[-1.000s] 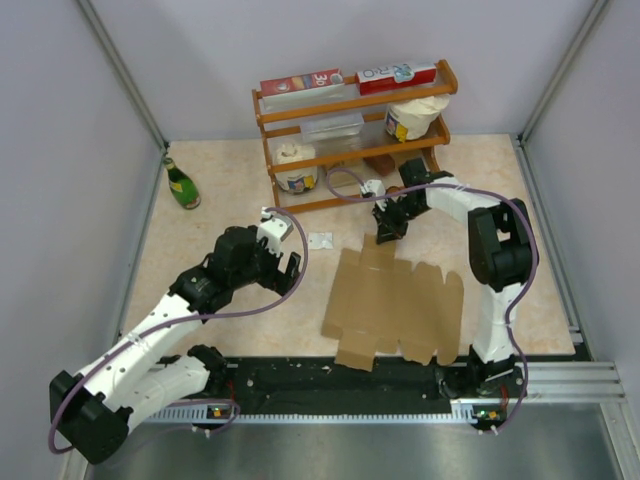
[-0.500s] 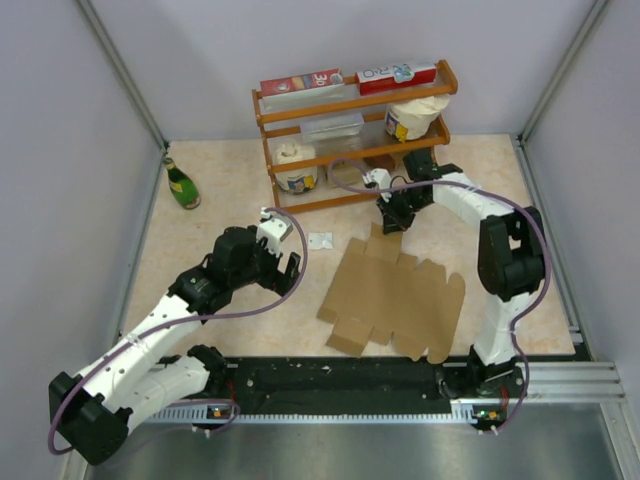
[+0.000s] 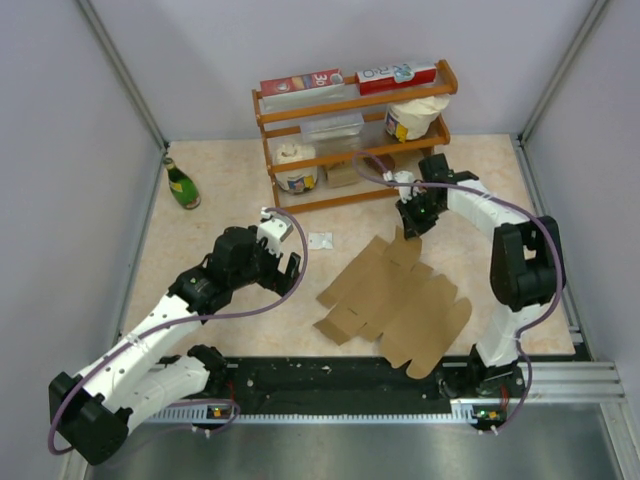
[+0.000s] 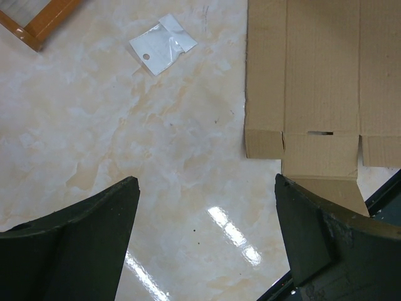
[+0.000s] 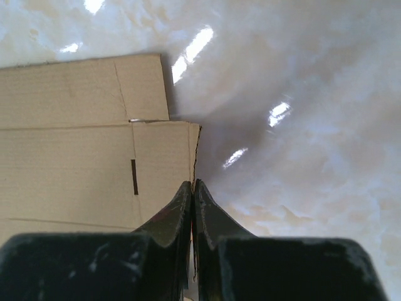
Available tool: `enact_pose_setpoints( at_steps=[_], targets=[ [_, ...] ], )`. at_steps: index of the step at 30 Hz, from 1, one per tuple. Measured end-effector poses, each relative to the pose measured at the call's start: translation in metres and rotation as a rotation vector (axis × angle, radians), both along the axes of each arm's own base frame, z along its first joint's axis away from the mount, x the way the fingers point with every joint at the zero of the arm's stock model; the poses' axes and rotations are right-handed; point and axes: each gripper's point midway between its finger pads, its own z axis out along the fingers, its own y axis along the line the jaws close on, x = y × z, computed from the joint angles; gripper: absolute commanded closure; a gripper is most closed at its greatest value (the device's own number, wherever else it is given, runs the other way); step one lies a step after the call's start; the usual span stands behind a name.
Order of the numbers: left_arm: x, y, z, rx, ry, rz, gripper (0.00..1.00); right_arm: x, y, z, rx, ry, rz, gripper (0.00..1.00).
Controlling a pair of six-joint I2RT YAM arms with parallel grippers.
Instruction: Fold the paper box
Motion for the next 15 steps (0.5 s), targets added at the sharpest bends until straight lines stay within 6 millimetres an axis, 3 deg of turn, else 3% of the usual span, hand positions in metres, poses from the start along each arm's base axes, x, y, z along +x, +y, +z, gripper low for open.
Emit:
enact_pose_setpoints(
  at_steps=[15],
  targets=[
    [-0.002, -0.002, 0.000, -0.008, 0.005, -0.015, 0.08, 0.025, -0.048, 0.006, -0.075, -0.024, -0.464, 1.00]
  ],
)
